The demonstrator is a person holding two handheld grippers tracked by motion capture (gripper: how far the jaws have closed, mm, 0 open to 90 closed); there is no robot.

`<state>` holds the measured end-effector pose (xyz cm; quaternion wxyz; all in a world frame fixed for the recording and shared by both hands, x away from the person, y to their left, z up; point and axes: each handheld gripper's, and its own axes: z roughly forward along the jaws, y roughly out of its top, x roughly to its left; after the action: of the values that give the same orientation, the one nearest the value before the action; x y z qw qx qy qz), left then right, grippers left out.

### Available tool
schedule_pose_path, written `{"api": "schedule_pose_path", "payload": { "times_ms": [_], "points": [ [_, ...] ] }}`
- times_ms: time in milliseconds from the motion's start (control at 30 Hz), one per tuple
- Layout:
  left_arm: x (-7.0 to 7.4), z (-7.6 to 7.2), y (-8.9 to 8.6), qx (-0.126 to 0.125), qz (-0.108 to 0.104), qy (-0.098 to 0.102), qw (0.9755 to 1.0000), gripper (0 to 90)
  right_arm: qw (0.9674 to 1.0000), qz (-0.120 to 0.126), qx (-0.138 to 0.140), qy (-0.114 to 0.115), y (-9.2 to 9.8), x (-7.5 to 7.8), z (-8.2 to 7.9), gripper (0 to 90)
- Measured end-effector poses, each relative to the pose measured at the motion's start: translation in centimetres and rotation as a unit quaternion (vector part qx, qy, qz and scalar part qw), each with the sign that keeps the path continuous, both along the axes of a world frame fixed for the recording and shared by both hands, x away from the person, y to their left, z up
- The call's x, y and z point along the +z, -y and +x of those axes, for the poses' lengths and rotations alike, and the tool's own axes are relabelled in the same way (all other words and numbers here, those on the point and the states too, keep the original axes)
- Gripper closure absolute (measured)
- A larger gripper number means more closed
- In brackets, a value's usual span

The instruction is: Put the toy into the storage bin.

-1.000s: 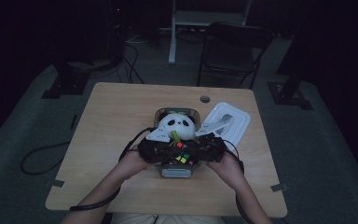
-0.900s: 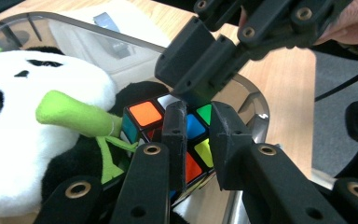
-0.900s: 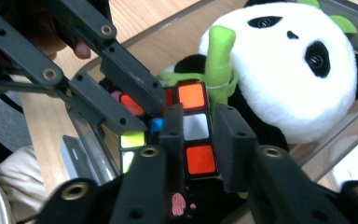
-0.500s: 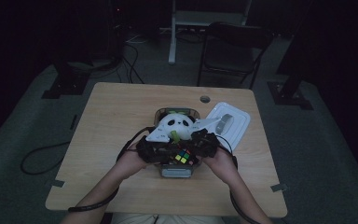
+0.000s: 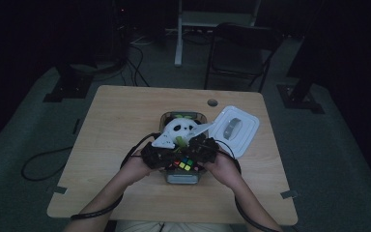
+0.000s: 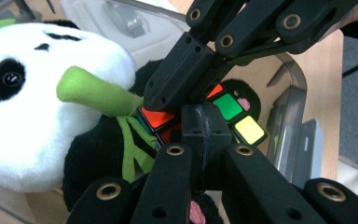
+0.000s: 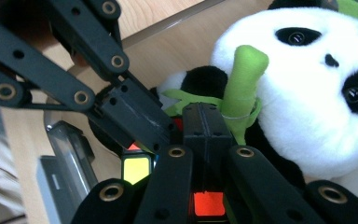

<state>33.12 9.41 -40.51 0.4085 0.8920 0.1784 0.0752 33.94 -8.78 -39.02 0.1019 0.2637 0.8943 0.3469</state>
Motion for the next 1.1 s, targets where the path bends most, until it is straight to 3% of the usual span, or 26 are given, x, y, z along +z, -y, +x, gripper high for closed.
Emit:
{"api": "schedule_pose_path", "payload": {
  "times_ms": [333,467,667,800,933,1033,1100],
  "points": [
    [0.0,0.4,0.5,-0.002,0.037,0.014,0.9992,90.0,0.9997,0.007,0.002,-0.022,0.0,-0.6,1.1,90.0],
    [-0.1,0.2,0.6,0.010,0.043,0.030,0.9986,90.0,0.9997,0.011,-0.004,-0.024,-0.1,-0.8,1.2,90.0],
    [-0.2,0.2,0.7,0.016,0.037,0.028,0.9988,90.0,0.9991,0.023,-0.007,-0.034,0.1,-0.9,1.5,90.0],
    [-0.2,0.2,0.8,0.018,0.051,0.034,0.9980,90.0,0.9988,0.023,-0.006,-0.043,0.2,-1.0,1.8,90.0],
    [-0.2,0.2,1.0,0.018,0.058,0.036,0.9975,90.0,0.9975,0.041,-0.012,-0.057,0.4,-1.5,2.1,90.0],
    [-0.2,0.2,1.1,0.020,0.064,0.039,0.9970,90.0,0.9982,0.028,-0.008,-0.053,0.1,-1.4,2.1,90.0],
    [-0.3,0.1,1.3,0.022,0.072,0.044,0.9962,90.0,0.9974,0.036,-0.011,-0.061,0.3,-1.5,2.3,90.0]
  ]
}}
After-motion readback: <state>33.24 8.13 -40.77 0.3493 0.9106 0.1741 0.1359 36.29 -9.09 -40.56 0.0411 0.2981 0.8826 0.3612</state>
